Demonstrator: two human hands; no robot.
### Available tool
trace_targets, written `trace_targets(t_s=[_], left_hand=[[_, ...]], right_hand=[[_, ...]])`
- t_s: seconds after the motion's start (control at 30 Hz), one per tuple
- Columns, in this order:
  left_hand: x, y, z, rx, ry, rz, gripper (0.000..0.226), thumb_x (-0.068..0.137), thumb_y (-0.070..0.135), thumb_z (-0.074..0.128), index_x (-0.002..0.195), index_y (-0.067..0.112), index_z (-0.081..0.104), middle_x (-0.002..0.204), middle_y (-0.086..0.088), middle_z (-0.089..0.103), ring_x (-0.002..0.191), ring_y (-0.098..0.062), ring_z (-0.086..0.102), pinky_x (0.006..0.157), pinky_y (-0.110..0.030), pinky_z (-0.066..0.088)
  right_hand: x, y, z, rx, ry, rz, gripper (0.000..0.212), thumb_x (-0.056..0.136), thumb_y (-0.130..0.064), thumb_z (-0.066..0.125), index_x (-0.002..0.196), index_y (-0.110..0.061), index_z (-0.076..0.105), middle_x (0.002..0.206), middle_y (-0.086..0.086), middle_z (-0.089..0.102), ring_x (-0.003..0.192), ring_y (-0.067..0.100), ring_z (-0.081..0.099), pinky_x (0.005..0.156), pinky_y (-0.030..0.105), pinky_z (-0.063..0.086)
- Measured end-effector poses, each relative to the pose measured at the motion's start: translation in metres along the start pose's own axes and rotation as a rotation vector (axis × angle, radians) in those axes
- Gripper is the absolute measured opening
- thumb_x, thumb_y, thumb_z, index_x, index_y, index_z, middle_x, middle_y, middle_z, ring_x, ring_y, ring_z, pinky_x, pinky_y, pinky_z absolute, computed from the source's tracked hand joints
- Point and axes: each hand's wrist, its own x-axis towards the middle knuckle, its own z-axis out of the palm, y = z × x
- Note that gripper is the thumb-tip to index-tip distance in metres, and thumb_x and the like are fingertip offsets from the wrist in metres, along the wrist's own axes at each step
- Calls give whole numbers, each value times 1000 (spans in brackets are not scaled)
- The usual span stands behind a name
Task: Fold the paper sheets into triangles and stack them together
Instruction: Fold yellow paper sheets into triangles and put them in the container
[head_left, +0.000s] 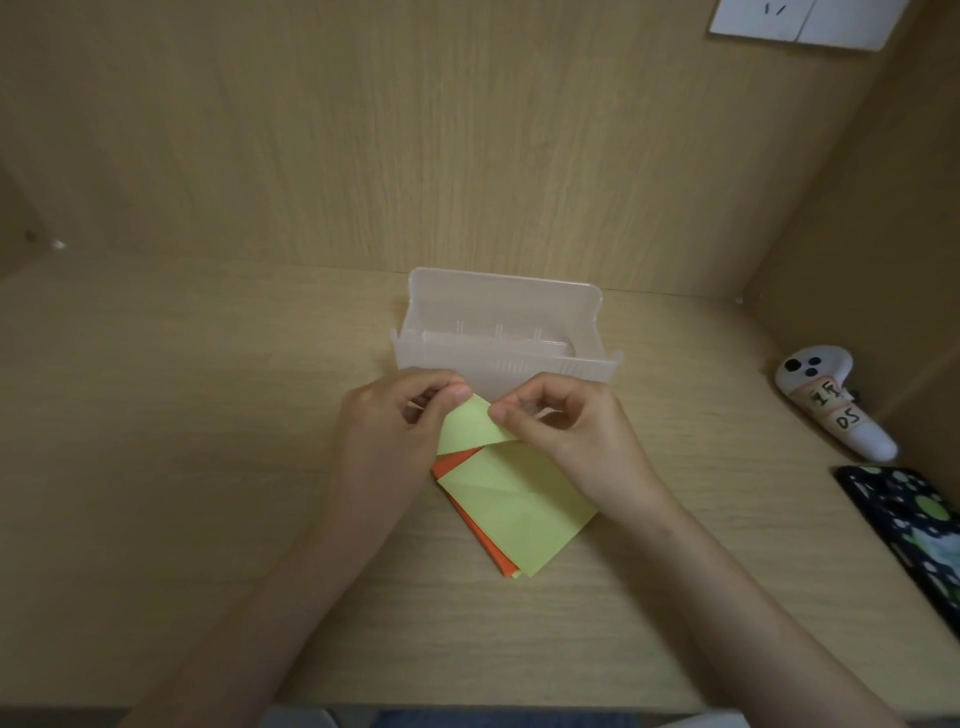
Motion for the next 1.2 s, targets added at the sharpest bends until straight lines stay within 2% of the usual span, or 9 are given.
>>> trace_targets(t_s=[0.1, 0.33, 0.4, 0.53, 0.67, 0.8, 0.93, 1.1, 1.2], left_hand=[[2, 0, -1, -20, 23, -37, 5, 80, 9, 70, 78, 12, 73, 71, 23, 62, 66, 11, 57, 60, -4, 40], [-4, -1, 5, -2, 12, -79, 6, 81, 10, 69, 78, 14, 73, 68, 23, 60, 65, 12, 55, 60, -3, 38], [2, -2, -2, -27, 50, -106, 7, 82, 10, 68, 80, 14, 72, 71, 22, 61, 66, 11, 55, 61, -3, 38], [10, 0, -7, 4, -37, -52, 7, 82, 11, 68, 82, 15, 73, 76, 23, 63, 70, 12, 55, 65, -2, 38], [9, 7, 0, -9, -98, 8, 6, 80, 11, 70, 80, 16, 74, 74, 26, 63, 70, 12, 57, 65, -3, 40], [8, 7, 2, -121, -117, -53, 17, 76, 16, 74, 74, 32, 71, 68, 22, 69, 69, 8, 63, 64, -5, 43], [1, 2, -2, -224, -155, -228, 18, 72, 14, 77, 75, 30, 71, 64, 25, 68, 65, 7, 65, 61, -4, 46], [-3, -1, -6, -154, -207, -208, 19, 74, 14, 75, 71, 32, 70, 60, 30, 65, 63, 9, 63, 59, -1, 44], [-6, -13, -19, -82, -212, -190, 19, 76, 13, 74, 71, 31, 70, 61, 21, 68, 60, 2, 65, 63, -5, 47]], right_hand=[[-7, 4, -8, 13, -7, 31, 7, 80, -19, 73, 74, -16, 70, 71, 6, 68, 62, 15, 61, 66, 37, 51], [-15, 15, -10, -293, -27, -56, 18, 90, -26, 61, 72, -20, 62, 62, -3, 62, 52, 16, 55, 57, 31, 48], [-18, 18, -16, -367, 23, -75, 24, 92, -27, 57, 68, -22, 57, 62, -4, 61, 48, 9, 51, 55, 28, 44], [-13, 6, -25, -208, 165, -90, 18, 90, -32, 59, 76, -21, 65, 68, -12, 63, 56, 2, 52, 54, 22, 41], [-1, -14, -6, -56, 22, -8, 9, 74, -26, 76, 77, -19, 72, 72, -7, 68, 61, -5, 52, 58, 11, 39], [3, -14, 1, -19, 18, 2, 10, 75, -20, 77, 69, -19, 69, 63, -5, 58, 52, -4, 45, 53, 8, 33], [2, -9, -1, 22, 107, 23, 10, 75, -17, 76, 67, -18, 70, 54, -11, 50, 45, -1, 40, 49, 9, 30], [-3, -5, 1, 8, 149, 40, 9, 75, -17, 77, 67, -17, 71, 59, -1, 52, 48, 1, 37, 49, 12, 31], [-1, -2, -11, 78, 305, 73, 10, 75, -17, 77, 67, -17, 70, 60, -5, 56, 54, 3, 40, 54, 18, 34]])
